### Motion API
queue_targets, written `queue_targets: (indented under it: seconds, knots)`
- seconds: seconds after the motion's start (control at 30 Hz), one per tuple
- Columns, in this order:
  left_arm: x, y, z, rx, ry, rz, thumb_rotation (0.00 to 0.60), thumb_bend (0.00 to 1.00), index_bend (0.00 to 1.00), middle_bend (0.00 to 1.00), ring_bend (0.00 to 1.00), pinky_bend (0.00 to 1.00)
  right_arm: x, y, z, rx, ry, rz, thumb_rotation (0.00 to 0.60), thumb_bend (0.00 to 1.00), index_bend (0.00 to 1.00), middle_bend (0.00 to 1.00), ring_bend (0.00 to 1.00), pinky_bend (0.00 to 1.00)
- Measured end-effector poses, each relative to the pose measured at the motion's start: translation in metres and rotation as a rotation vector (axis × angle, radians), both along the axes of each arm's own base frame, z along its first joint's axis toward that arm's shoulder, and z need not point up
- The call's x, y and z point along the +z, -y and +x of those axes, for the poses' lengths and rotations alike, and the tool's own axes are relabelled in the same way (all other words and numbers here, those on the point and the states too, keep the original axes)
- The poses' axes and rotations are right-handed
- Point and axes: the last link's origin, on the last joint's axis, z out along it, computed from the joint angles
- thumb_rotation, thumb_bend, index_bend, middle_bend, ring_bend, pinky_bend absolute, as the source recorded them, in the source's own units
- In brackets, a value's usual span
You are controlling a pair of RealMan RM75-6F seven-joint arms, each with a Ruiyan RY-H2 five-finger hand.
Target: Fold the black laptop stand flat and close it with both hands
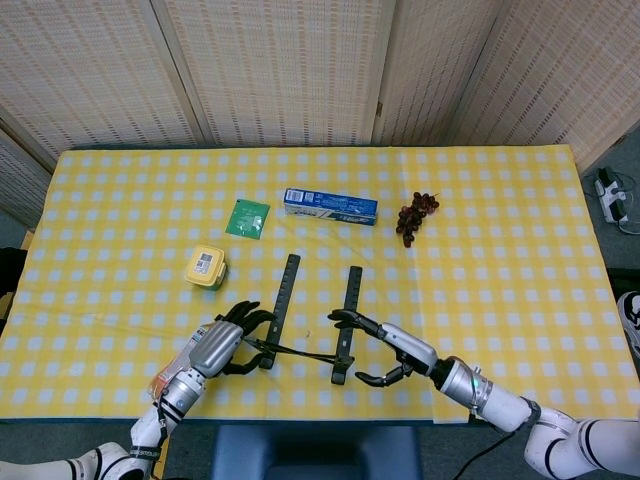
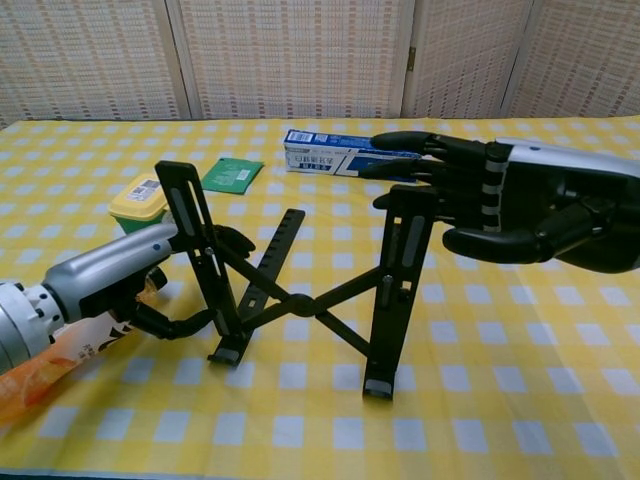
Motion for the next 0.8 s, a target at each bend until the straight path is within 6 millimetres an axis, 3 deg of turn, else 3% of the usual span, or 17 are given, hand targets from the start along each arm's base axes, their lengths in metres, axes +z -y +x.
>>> queue_targets:
  seconds: [0.33, 0.57, 0.8]
  knots:
    - [0.033, 0.005, -0.01, -0.069, -0.084, 0.126, 0.6, 0.43, 0.16, 0.14, 0.01, 0.0, -0.014, 0.004, 0.013, 0.037, -0.086, -0.08, 0.6, 0.41, 0.0, 0.07, 0.09, 0.0]
    - [0.054, 0.009, -0.015, -0.095, -0.103, 0.177, 0.6, 0.43, 0.16, 0.13, 0.0, 0.0, -0.024, 0.021, 0.025, -0.023, -0.126, -0.162, 0.6, 0.41, 0.0, 0.07, 0.09, 0.0]
    - [0.064, 0.008, -0.016, -0.119, -0.11, 0.205, 0.6, 0.43, 0.16, 0.13, 0.0, 0.0, -0.024, 0.044, 0.024, -0.141, -0.137, -0.241, 0.6, 0.41, 0.0, 0.07, 0.09, 0.0]
